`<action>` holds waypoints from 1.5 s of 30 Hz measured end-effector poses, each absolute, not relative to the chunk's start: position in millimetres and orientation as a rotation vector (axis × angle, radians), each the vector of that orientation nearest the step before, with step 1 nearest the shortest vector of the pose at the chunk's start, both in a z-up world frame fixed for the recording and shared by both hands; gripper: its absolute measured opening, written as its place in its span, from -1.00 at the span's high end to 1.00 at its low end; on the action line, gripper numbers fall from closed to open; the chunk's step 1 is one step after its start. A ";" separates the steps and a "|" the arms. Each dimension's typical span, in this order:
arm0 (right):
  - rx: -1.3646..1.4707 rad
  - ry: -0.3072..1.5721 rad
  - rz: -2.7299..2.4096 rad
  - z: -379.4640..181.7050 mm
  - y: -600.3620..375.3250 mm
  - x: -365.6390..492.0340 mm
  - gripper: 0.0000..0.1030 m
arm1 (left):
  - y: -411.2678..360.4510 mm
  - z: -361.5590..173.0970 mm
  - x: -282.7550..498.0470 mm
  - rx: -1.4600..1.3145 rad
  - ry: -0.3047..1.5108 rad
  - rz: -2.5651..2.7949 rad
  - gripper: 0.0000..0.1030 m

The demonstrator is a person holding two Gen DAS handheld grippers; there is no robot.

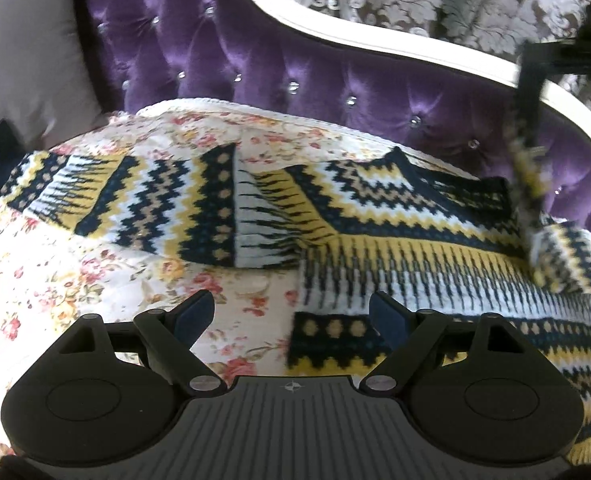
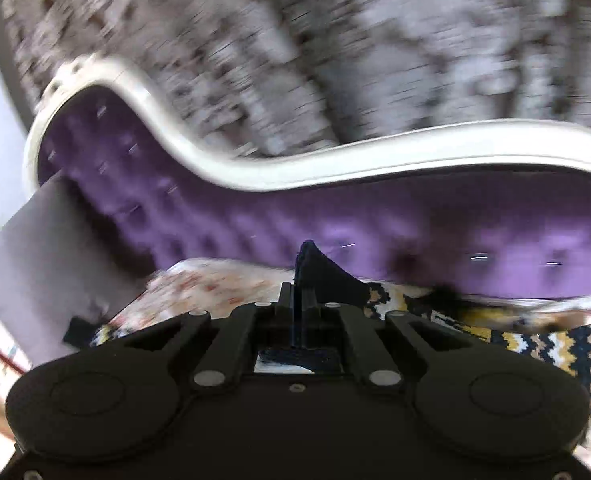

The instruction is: Fold small clothes

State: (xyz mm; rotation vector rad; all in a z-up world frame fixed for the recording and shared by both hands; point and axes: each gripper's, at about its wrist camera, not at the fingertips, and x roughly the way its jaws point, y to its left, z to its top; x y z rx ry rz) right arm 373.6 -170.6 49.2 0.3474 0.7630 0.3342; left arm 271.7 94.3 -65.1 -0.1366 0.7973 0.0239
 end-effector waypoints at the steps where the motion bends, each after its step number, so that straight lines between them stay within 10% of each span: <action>1: 0.345 0.774 0.358 43.8 -154.7 379.1 0.86 | 96.2 -64.9 271.7 -0.139 0.799 0.026 -0.64; 13: 0.281 0.915 0.477 -52.4 -48.0 395.2 0.82 | 107.9 -66.0 272.1 -0.159 0.820 0.039 -0.64; 21: 0.385 0.861 0.468 -58.4 -76.4 388.3 0.28 | 107.1 -73.0 275.3 -0.158 0.847 0.035 -0.64; 45: 0.430 0.899 -0.114 -120.3 -311.9 318.5 0.37 | 75.9 -105.2 283.0 -0.052 0.911 0.043 -0.66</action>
